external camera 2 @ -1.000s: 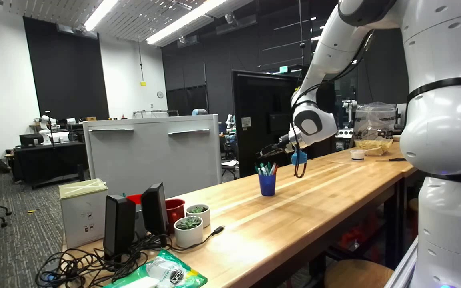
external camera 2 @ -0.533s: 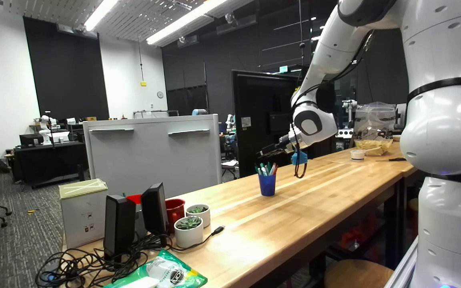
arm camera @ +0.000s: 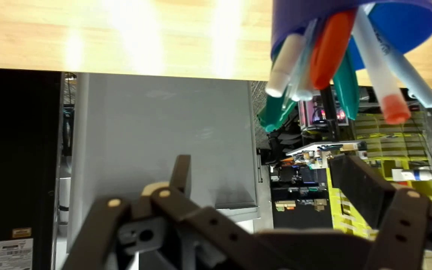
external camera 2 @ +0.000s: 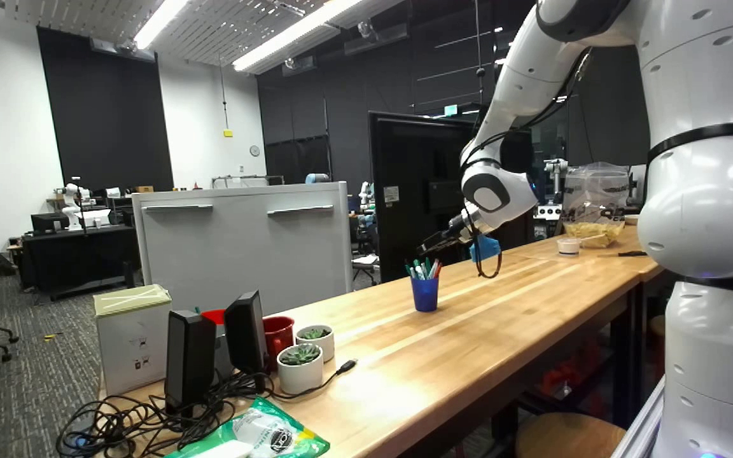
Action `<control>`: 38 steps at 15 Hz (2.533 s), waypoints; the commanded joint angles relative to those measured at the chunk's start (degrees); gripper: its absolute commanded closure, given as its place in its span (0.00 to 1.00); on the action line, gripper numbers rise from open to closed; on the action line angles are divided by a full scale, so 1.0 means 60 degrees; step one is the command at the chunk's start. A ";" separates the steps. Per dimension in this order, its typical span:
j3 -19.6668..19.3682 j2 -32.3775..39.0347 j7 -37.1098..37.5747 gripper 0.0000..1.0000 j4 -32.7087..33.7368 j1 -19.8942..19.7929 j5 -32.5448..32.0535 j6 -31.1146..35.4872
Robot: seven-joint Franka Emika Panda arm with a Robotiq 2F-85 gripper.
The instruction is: Move the blue cup backwards then place the green marker in the cup.
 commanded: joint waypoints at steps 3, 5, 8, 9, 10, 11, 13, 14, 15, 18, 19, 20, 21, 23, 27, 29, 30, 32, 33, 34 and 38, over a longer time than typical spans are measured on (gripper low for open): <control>-0.0023 -0.0102 -0.1534 0.00 0.0328 0.0255 0.1223 0.1509; -0.0043 -0.0096 -0.2134 0.00 0.0489 0.0333 0.1749 0.2239; 0.0034 -0.0922 -0.3314 0.00 0.0145 0.0722 0.3072 0.3937; -0.0276 -0.1086 -0.2774 0.00 0.0388 0.1106 0.2641 0.4651; -0.0326 -0.1205 -0.2551 0.00 0.0497 0.1297 0.2431 0.5320; -0.0349 -0.1292 -0.2470 0.00 0.0656 0.1452 0.2396 0.6016; -0.0220 -0.1476 -0.3030 0.00 0.1107 0.1584 0.2940 0.7433; -0.0108 -0.1551 -0.2689 0.00 0.1297 0.1639 0.2680 0.8115; 0.0025 -0.1552 -0.2518 0.00 0.1415 0.1691 0.2645 0.8772; -0.0074 -0.1026 -0.0783 0.00 0.0754 0.1339 0.1050 0.8364; -0.0162 -0.0927 -0.0491 0.00 0.0521 0.1404 0.0902 0.8336; -0.0349 -0.0763 -0.0252 0.00 0.0297 0.1536 0.0898 0.8321; -0.0615 -0.0553 0.0012 0.00 0.0114 0.1760 0.0925 0.8285; -0.1409 -0.0144 0.0507 0.00 -0.0117 0.2463 0.1089 0.8375; -0.3089 0.0212 0.1368 0.00 -0.0381 0.4592 0.1086 0.8372; -0.2692 0.0427 0.1132 0.00 -0.0296 0.4028 0.1153 0.8193; -0.2830 0.0428 0.1249 0.00 -0.0294 0.4306 0.1151 0.8203; -0.2906 0.0427 0.1315 0.00 -0.0290 0.4487 0.1149 0.8206; -0.2931 0.0427 0.1317 0.00 -0.0290 0.4490 0.1149 0.8206; -0.2964 0.0427 0.1317 0.00 -0.0290 0.4486 0.1149 0.8206; -0.3018 0.0427 0.1317 0.00 -0.0290 0.4486 0.1149 0.8206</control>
